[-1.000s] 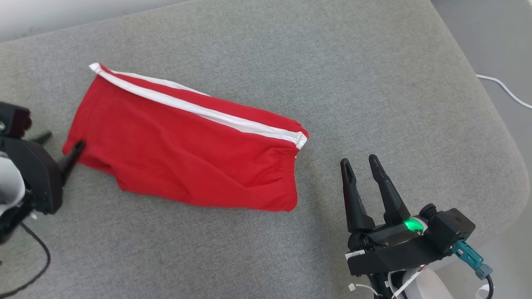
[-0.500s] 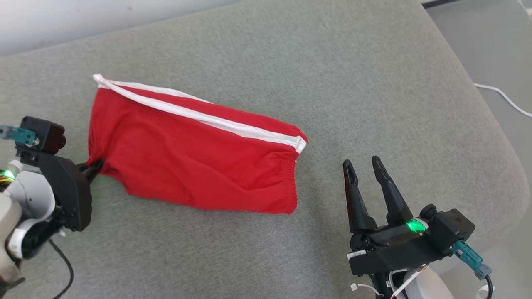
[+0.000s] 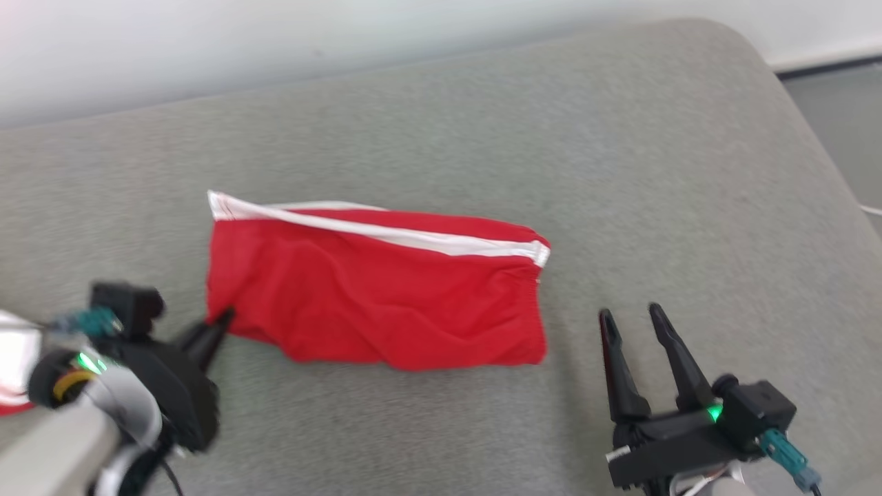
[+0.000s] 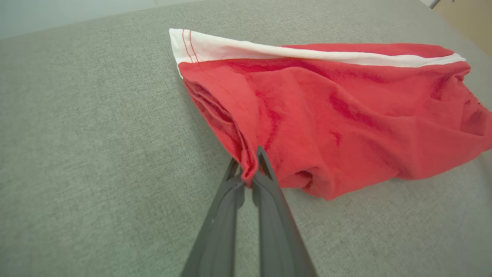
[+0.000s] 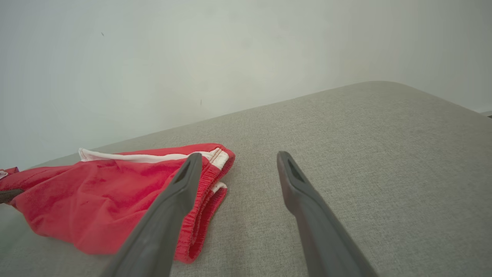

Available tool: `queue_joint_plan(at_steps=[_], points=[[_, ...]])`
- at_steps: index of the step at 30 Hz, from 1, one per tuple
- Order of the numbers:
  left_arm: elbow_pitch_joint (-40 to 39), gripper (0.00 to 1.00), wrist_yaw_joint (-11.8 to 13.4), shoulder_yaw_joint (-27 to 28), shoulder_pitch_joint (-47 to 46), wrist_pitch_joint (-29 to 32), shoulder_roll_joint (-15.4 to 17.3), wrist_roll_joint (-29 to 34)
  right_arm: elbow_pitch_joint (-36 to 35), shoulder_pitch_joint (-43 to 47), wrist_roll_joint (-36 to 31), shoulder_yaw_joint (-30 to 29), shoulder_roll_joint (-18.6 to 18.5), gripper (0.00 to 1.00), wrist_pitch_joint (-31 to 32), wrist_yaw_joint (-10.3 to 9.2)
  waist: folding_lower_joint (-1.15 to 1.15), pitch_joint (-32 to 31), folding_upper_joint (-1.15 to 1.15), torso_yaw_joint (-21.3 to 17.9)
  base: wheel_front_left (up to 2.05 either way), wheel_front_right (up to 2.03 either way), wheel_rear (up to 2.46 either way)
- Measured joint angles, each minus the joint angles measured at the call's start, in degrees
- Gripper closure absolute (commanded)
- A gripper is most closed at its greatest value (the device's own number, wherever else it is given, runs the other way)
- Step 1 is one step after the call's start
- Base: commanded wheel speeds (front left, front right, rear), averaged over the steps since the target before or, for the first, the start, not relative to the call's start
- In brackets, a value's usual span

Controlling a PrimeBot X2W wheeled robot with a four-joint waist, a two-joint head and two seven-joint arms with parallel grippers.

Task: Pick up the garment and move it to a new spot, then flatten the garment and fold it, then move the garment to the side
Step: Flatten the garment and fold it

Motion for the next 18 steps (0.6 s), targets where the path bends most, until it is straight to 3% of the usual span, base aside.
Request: queue_joint_plan(at_steps=[10,16,17,18], points=[[-4.8,1.0,7.8,0.1,9.8,-10.2,-3.9,0.7,-0.4,3.8,-2.8,-1.7,0.3,0.0,0.0,0.0,0.0,-3.3,0.0,5.9,0.0,0.0,0.0],[-6.1,1.0,9.3,-0.5,14.7,-13.6,-6.7,0.1,-0.3,5.5,-3.2,-2.1,0.4,0.0,0.0,0.0,-0.01,-4.7,0.0,8.1,0.0,0.0,0.0],[-5.7,0.89,9.5,-0.7,14.9,-14.5,-7.1,0.5,-0.1,5.5,-3.2,-2.0,0.4,0.0,0.0,0.0,-0.01,-4.9,0.0,8.4,0.0,0.0,0.0],[-5.3,0.5,9.5,-0.9,14.9,-15.5,-7.3,1.2,0.1,5.6,-3.4,-1.8,0.3,0.0,0.0,0.0,0.0,-5.0,0.0,8.7,0.0,0.0,0.0]])
